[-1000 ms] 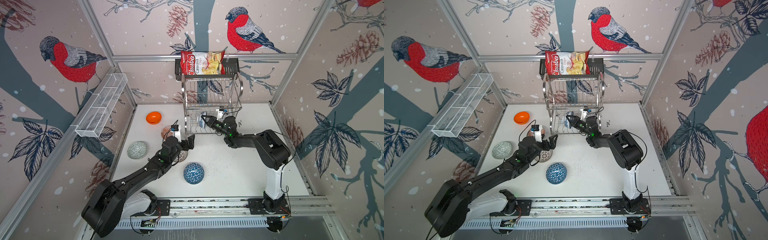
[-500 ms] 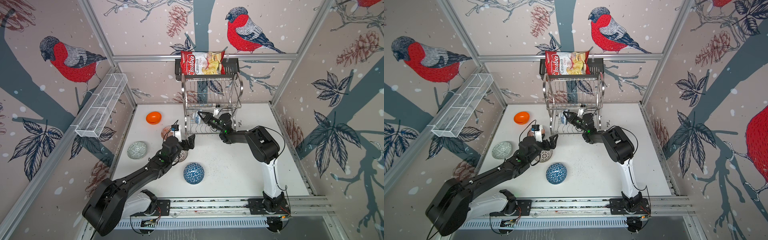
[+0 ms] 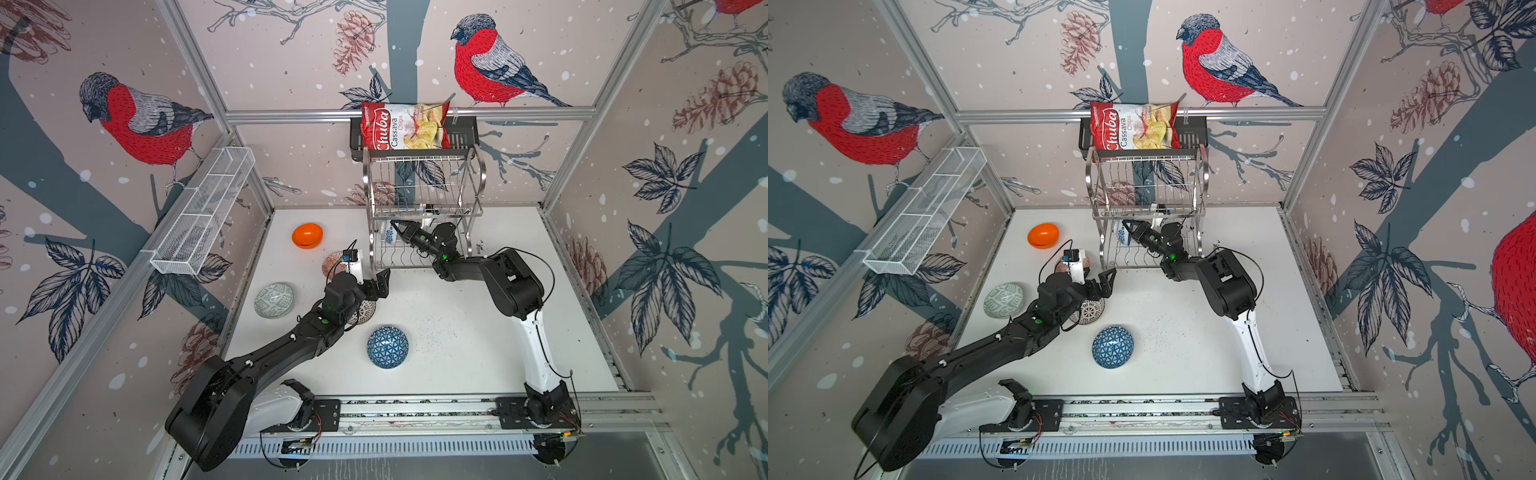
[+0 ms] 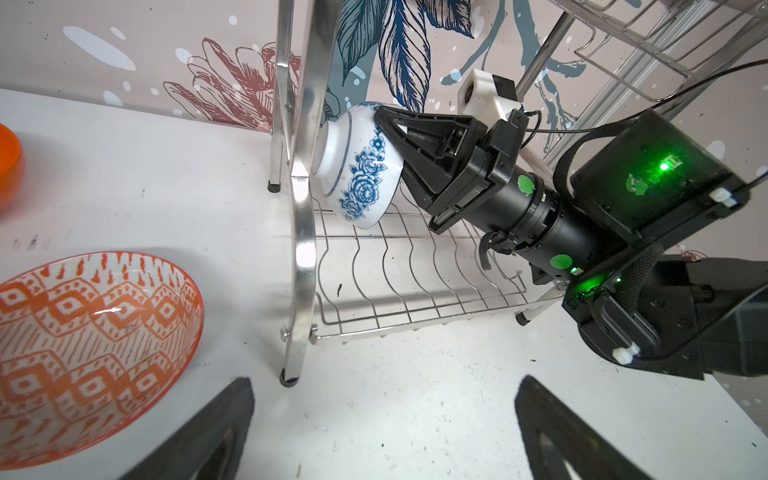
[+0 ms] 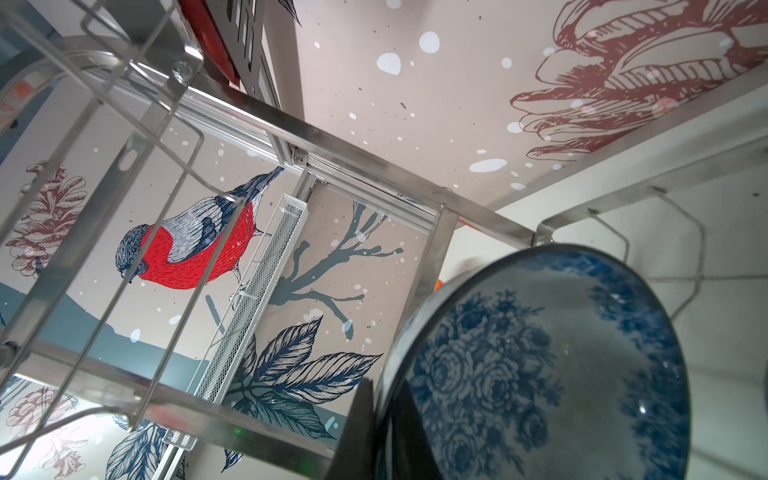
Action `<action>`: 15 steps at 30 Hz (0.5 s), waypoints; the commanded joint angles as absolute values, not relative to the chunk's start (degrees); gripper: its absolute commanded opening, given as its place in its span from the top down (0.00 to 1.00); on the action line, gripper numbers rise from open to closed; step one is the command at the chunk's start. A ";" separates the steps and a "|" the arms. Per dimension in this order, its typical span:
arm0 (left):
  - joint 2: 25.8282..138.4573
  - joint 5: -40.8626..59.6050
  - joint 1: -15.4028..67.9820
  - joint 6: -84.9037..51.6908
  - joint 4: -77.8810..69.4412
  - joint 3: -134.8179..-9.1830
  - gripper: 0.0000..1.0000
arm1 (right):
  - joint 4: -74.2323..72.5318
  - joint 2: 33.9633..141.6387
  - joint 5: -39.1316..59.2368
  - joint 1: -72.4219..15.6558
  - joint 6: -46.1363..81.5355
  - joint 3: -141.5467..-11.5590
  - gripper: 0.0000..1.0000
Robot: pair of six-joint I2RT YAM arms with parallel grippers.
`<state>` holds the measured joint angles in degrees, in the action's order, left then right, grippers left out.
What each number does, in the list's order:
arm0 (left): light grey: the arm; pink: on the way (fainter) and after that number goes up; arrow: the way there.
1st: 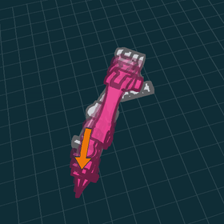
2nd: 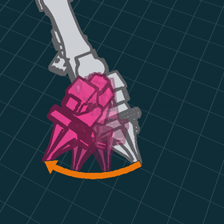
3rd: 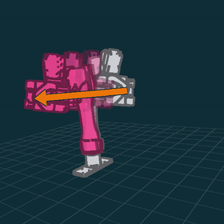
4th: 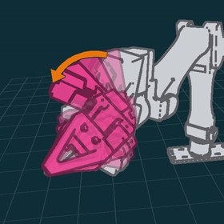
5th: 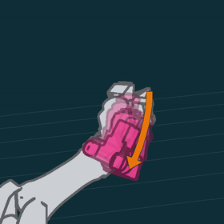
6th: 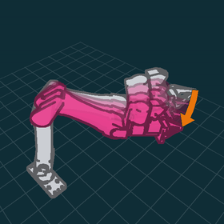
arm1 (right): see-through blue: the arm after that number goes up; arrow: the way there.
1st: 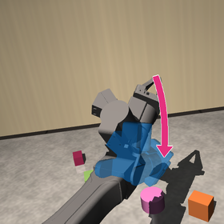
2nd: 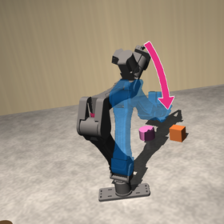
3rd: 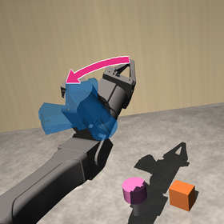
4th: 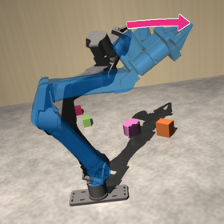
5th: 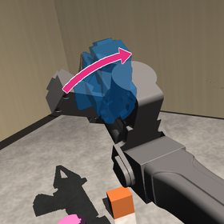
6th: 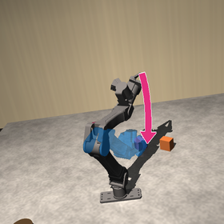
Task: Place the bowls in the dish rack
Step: 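Push the floral bowl on edge deeper into the lower tier with the right gripper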
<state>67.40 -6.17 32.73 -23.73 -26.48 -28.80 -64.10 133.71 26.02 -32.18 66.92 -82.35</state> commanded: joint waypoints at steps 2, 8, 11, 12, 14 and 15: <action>67.35 -6.26 32.51 -23.38 -28.56 -29.04 0.02 | -68.85 135.64 27.60 -31.66 69.24 -84.83 1.00; 67.76 -6.15 32.51 -23.36 -28.38 -29.36 0.02 | -70.24 137.61 27.95 -31.68 70.23 -86.47 1.00; 67.78 -6.15 32.52 -23.31 -28.22 -29.40 0.02 | -72.33 137.99 27.95 -31.73 71.06 -86.32 1.00; 67.77 -6.15 32.48 -23.33 -28.33 -29.39 0.02 | -72.79 138.04 27.95 -31.86 71.10 -86.22 1.00; 67.76 -6.15 32.45 -23.31 -28.35 -29.38 0.02 | -73.46 138.07 28.05 -31.90 71.02 -86.38 1.00; 67.93 -6.15 32.48 -23.33 -28.30 -29.37 0.02 | -73.64 138.15 28.19 -31.96 71.02 -86.48 1.00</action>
